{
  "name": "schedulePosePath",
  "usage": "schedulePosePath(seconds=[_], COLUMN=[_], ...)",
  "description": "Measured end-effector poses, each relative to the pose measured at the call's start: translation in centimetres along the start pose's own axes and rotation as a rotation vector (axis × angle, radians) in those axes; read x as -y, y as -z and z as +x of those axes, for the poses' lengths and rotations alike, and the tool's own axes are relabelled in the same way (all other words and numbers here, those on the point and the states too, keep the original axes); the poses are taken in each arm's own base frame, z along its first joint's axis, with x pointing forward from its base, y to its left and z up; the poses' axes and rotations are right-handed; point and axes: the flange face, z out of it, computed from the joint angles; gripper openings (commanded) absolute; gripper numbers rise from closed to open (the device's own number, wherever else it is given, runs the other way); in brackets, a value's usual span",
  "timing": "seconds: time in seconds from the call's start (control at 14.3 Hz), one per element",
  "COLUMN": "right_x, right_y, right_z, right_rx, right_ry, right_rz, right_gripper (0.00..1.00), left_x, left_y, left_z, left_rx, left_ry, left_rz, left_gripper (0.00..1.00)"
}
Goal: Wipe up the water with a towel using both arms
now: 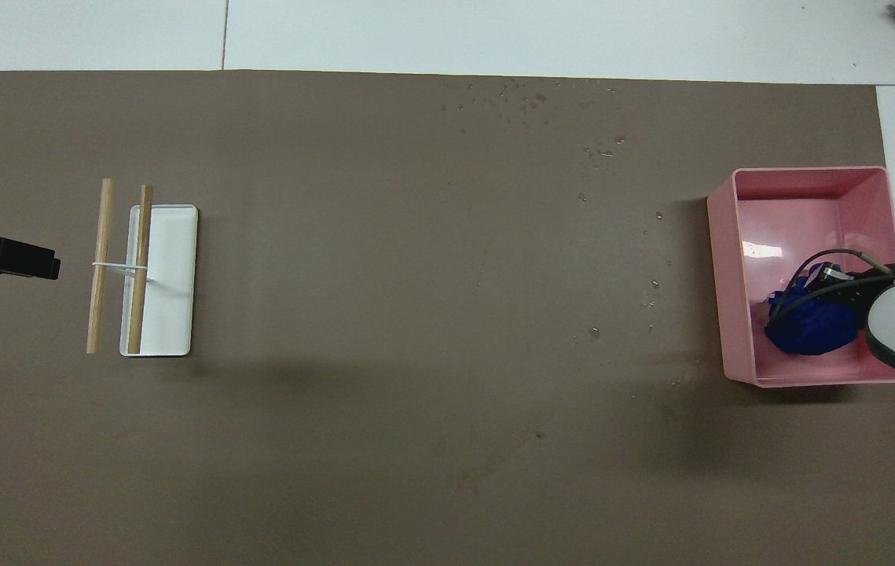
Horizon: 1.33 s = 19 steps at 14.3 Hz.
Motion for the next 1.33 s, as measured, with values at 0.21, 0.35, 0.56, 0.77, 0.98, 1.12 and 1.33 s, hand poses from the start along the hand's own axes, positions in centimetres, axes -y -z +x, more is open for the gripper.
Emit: schedulePosePath(seconds=[0.21,0.35,0.56,0.77,0.98,1.12,1.33], right_x=[3.0,6.2,11.2,15.6,19.2,19.7,18.9], right_y=[1.5,4.4,11.1,17.9,24.2,27.1,28.0], right_z=[-0.3,-1.3,-3.6,-6.0,-7.4,-7.1,-6.4], right_rx=[-0.026,-0.031,-0.019,-0.014,-0.033,-0.037,-0.016], right_ry=[0.134,0.238,0.348,0.425,0.438,0.427,0.404], right_rz=[0.0,-0.046,-0.073,-0.131,-0.155,-0.152,-0.159], right_gripper=[1.0,1.0,1.0,1.0,1.0,1.0,1.0], left_x=[0.0,0.0,-0.3,-0.3,-0.3,-0.3,-0.3], left_y=[0.0,0.0,0.0,0.0,0.0,-0.1,-0.1], left_z=[0.0,0.0,0.0,0.0,0.0,0.0,-0.1], left_rx=[0.0,0.003,0.003,0.003,0.004,0.005,0.01], left_ry=[0.0,0.0,-0.005,-0.005,-0.005,-0.006,-0.006], left_rz=[0.0,0.0,-0.001,-0.001,-0.001,-0.001,-0.002], left_gripper=[1.0,1.0,1.0,1.0,1.0,1.0,1.0])
